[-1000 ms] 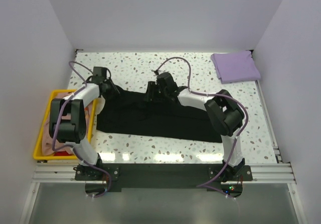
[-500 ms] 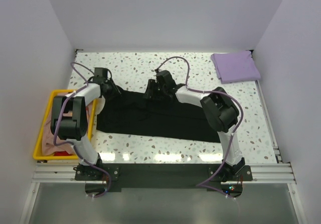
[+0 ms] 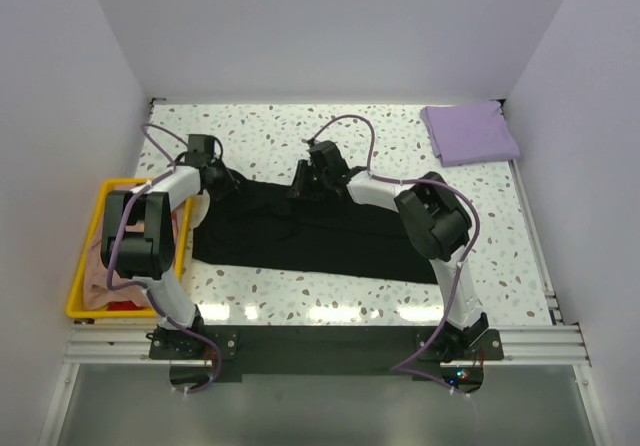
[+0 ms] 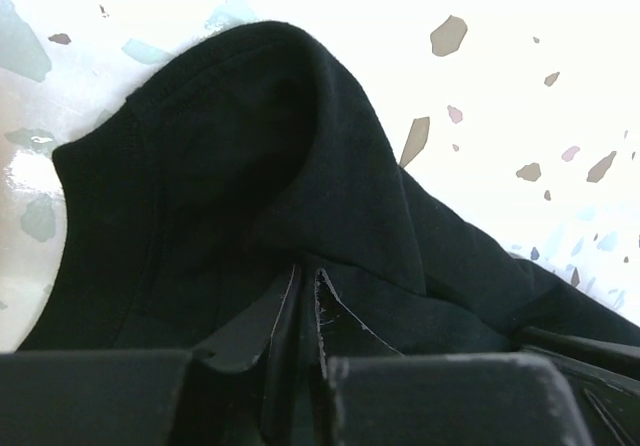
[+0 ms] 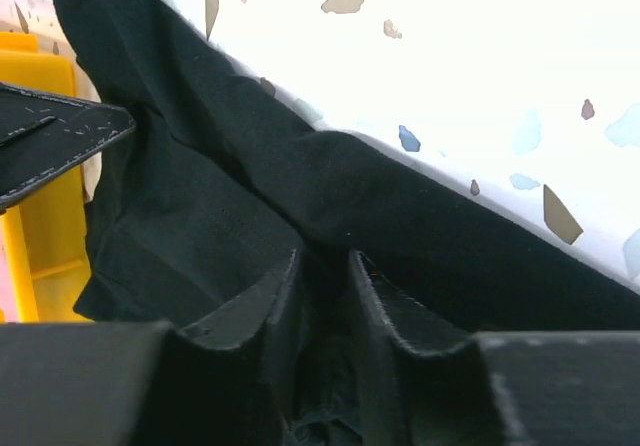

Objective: Fold and stack the t-shirts
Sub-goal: Fold the tshirt

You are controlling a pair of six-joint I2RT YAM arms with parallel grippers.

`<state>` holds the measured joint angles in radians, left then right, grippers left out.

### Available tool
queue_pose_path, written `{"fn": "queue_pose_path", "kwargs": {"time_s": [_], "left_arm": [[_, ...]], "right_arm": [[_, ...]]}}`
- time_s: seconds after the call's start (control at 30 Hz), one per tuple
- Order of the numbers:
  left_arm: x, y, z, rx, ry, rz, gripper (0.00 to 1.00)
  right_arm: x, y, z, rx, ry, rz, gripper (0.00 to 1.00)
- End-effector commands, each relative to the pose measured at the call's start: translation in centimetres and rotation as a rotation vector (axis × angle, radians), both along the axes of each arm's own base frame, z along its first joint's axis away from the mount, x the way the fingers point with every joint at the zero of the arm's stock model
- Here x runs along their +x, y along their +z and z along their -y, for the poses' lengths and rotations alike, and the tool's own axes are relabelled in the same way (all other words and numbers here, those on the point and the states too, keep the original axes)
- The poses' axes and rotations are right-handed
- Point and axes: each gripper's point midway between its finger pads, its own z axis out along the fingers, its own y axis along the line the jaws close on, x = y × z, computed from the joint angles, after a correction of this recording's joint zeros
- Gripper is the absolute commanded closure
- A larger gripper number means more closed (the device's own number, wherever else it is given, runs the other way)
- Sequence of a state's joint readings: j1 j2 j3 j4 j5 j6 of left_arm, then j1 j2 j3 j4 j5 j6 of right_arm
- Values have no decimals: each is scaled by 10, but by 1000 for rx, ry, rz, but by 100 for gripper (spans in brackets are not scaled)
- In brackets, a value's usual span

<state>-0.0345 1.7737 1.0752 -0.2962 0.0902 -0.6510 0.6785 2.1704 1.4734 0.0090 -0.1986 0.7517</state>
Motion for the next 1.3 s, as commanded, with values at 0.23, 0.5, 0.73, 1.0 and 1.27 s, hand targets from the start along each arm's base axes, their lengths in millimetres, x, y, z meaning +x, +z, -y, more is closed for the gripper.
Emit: {"fn": "queue_pose_path", "kwargs": {"time_s": [0.23, 0.5, 0.73, 1.0, 1.27], "left_arm": [[13, 38, 7, -19, -48, 121, 100], [3, 55, 8, -24, -64, 150, 100], [-8, 58, 8, -25, -70, 149, 100], [-12, 53, 7, -24, -75, 126, 95], [-9, 62, 7, -15, -92, 136, 49]], "right_arm": [[2, 27, -13, 86, 17, 26, 90], [-4, 54, -16, 145, 61, 89, 93], [-24, 72, -15, 200, 145, 139, 93], [-54, 77, -23, 210, 275, 171, 93], [-91, 48, -23, 98, 383, 165, 93]]}}
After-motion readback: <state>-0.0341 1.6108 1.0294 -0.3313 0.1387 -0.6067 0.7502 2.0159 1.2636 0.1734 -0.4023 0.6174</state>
